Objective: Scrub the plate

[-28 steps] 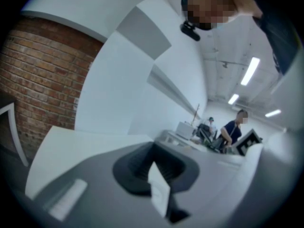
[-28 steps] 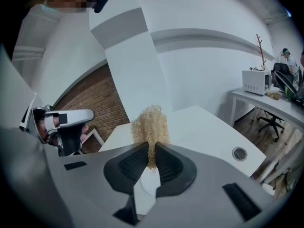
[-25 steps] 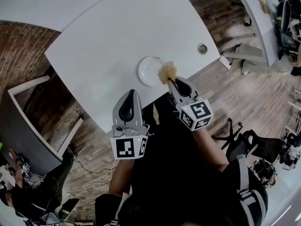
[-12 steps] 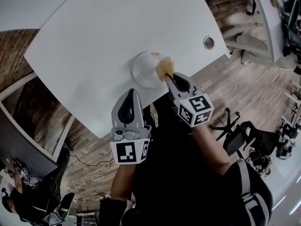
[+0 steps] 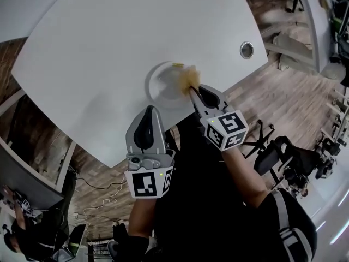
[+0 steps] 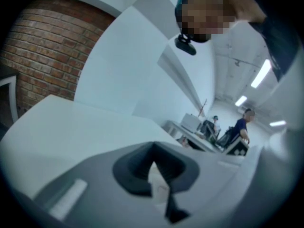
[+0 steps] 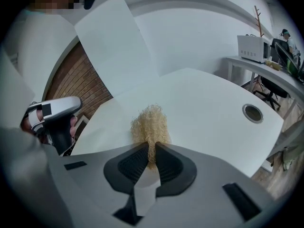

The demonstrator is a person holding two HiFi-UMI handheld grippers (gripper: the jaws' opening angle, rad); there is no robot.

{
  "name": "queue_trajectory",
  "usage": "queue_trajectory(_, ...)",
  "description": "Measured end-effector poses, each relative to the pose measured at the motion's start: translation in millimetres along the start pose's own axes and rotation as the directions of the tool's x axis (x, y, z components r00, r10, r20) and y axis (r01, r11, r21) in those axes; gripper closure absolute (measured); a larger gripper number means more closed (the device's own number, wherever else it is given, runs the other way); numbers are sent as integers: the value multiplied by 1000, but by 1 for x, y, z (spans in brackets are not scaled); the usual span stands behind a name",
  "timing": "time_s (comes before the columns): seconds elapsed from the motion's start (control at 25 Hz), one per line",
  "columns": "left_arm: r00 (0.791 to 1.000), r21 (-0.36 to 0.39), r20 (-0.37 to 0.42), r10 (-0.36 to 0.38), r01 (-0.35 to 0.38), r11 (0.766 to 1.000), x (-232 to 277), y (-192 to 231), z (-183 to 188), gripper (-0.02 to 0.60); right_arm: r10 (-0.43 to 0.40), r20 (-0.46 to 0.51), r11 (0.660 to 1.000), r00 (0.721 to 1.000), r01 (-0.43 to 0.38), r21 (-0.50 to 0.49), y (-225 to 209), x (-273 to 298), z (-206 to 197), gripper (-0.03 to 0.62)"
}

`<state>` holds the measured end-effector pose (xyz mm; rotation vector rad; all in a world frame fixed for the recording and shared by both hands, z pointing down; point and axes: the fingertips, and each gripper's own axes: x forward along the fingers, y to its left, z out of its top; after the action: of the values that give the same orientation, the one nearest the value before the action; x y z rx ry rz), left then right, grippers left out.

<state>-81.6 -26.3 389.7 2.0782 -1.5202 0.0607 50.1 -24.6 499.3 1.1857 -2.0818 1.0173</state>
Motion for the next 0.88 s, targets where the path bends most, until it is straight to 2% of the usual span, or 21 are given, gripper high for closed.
queue_trajectory(0.48, 1000, -31, -28, 13, -14, 999, 5, 5, -10, 578, 23, -4, 1000, 1000, -23, -2, 0, 16, 4, 553)
queue_trajectory(0.88, 998, -42, -36, 47, -49, 998, -1, 12, -14, 578, 67, -15, 997, 998, -67, -47, 11, 33, 13, 553)
